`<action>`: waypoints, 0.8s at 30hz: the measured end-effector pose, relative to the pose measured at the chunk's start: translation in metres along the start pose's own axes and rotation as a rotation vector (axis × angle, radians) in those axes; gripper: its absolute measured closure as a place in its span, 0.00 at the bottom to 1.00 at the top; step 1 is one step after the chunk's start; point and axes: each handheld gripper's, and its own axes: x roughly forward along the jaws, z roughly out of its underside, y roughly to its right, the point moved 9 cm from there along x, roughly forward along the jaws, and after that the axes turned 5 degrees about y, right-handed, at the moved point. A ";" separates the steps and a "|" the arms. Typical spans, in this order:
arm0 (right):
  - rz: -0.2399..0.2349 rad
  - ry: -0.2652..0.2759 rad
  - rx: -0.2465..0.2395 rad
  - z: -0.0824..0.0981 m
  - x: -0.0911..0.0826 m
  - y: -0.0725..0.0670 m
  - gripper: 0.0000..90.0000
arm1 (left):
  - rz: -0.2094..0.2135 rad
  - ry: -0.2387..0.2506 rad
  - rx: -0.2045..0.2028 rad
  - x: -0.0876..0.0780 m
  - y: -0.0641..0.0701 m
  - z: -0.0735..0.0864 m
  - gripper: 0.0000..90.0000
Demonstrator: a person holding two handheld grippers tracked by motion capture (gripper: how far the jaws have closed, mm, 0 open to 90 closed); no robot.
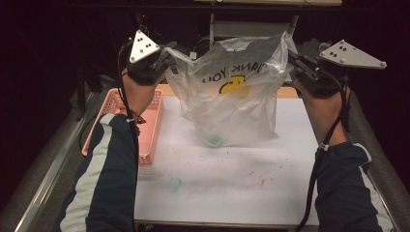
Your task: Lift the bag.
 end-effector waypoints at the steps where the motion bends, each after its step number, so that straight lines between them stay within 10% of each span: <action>1: 0.005 -0.010 -0.001 0.004 0.001 0.001 1.00 | -0.002 -0.004 -0.002 0.002 0.001 0.002 0.97; 11: 0.048 -0.109 0.023 0.057 0.019 0.018 1.00 | 0.022 -0.083 -0.024 0.026 0.007 0.034 0.81; 17: 0.090 -0.156 0.043 0.079 0.025 0.034 1.00 | 0.021 -0.065 -0.045 0.028 0.014 0.030 0.50; 24: 0.141 -0.206 0.051 0.097 0.028 0.052 1.00 | 0.049 -0.007 -0.026 0.017 0.027 0.012 0.43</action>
